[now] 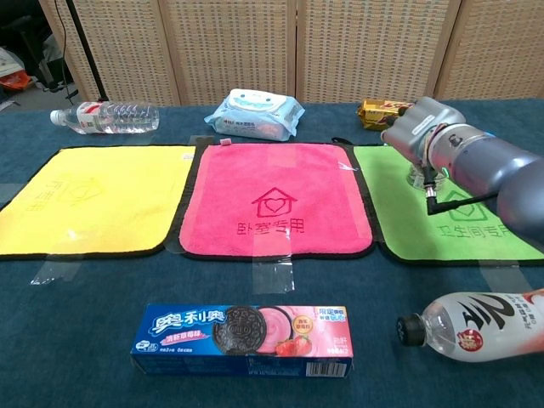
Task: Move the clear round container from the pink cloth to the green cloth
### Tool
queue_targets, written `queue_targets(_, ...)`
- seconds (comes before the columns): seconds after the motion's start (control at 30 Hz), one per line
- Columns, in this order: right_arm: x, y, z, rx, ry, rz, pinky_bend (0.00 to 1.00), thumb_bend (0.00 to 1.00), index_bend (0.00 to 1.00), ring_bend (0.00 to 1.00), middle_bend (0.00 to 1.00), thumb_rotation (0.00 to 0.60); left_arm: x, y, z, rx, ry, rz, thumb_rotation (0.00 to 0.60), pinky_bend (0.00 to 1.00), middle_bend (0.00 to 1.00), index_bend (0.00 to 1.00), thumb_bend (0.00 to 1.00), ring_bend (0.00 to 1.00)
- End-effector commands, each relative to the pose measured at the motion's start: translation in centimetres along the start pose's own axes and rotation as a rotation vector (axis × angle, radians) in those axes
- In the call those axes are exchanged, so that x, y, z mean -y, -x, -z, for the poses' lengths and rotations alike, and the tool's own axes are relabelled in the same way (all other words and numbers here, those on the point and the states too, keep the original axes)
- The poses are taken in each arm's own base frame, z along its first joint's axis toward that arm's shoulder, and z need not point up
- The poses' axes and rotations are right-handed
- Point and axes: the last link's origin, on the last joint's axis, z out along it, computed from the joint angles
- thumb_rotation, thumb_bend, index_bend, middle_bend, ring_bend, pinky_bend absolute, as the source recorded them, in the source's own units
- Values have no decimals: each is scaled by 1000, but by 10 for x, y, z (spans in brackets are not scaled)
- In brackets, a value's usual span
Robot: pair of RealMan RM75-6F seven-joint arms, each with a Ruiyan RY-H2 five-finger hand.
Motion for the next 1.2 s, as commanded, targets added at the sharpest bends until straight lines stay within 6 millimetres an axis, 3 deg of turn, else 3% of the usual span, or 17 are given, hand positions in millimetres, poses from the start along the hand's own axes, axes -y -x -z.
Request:
queue_targets(0.03, -7, -25, 11, -150, -12, -88, 110, 559, 163, 0, 19, 600, 0, -1, 0, -7, 1, -1, 600, 46, 0, 0, 447, 0)
queue_targets(0.23, -19, -42, 37, -287, -50, -213, 110, 486, 164, 0, 19, 600, 0, -5, 2, -30, 0, -4, 600, 46, 0, 0, 447, 0)
queue_targets(0.4, -38, -35, 67, -354, -64, -356, 110, 466, 163, 0, 19, 600, 2, -10, 4, -53, -4, -7, 600, 46, 0, 0, 447, 0)
queue_targets(0.73, -101, 43, 140, -362, 12, -591, 110, 454, 163, 0, 22, 600, -4, -12, 10, -83, 11, -48, 600, 46, 0, 0, 447, 0)
queue_targets(0.8, -119, 67, 169, -342, 48, -657, 110, 454, 163, 0, 22, 600, -7, -11, 12, -86, 19, -71, 600, 46, 0, 0, 447, 0)
queue_targets(1.1, -139, 98, 213, -344, 65, -747, 110, 448, 163, 0, 22, 600, -11, -13, 19, -119, 26, -113, 600, 46, 0, 0, 447, 0)
queue_targets(1.2, -146, 107, 230, -354, 64, -780, 101, 362, 163, 0, 22, 600, -12, -16, 24, -140, 33, -130, 600, 46, 0, 0, 447, 0)
